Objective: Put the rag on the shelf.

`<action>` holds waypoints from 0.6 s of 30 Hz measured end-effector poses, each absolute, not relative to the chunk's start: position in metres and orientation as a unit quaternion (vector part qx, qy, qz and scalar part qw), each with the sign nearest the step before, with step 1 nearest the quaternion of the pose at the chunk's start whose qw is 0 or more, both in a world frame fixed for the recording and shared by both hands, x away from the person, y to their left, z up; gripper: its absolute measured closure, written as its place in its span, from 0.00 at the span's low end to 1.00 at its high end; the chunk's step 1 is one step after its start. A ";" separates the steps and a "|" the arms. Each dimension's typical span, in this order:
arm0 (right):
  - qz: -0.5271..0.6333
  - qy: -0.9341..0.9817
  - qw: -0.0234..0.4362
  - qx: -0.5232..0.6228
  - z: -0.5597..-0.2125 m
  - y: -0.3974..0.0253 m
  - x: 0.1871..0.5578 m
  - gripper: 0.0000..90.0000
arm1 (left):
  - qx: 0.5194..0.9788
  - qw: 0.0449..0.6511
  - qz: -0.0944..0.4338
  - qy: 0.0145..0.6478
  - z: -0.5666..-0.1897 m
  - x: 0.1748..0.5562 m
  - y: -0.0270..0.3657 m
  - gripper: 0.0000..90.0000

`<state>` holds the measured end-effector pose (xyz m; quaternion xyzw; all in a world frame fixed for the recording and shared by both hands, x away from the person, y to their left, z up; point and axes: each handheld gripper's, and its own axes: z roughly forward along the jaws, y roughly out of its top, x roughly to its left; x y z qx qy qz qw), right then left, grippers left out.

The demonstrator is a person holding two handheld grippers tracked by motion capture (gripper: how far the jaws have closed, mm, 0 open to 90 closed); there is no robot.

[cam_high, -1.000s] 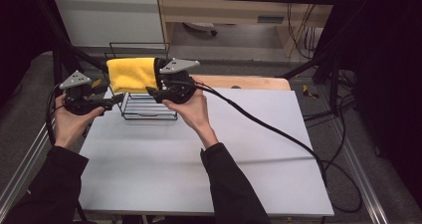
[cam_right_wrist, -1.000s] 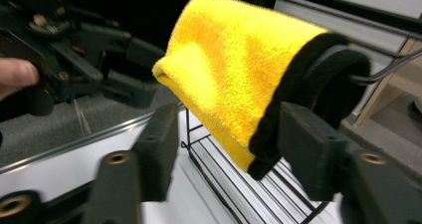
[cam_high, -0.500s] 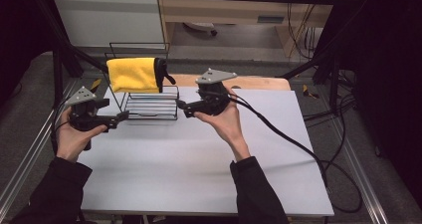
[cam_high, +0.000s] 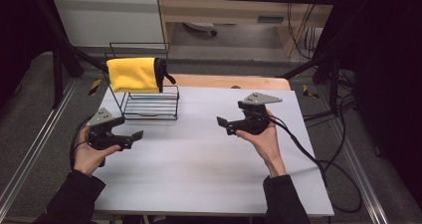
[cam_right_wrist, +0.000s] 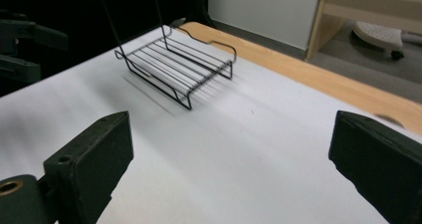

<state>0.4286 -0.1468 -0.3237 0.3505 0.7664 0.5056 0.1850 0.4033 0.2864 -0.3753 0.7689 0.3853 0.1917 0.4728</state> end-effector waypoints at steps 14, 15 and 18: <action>0.482 0.763 0.165 0.398 -0.388 -0.219 0.402 0.01 | 0.798 0.453 0.162 0.363 -0.423 0.392 0.273 0.09; 0.479 0.762 0.164 0.403 -0.393 -0.223 0.400 0.01 | 0.801 0.450 0.161 0.362 -0.425 0.391 0.273 0.09; 0.472 0.764 0.159 0.410 -0.406 -0.235 0.395 0.01 | 0.807 0.443 0.159 0.357 -0.430 0.390 0.273 0.09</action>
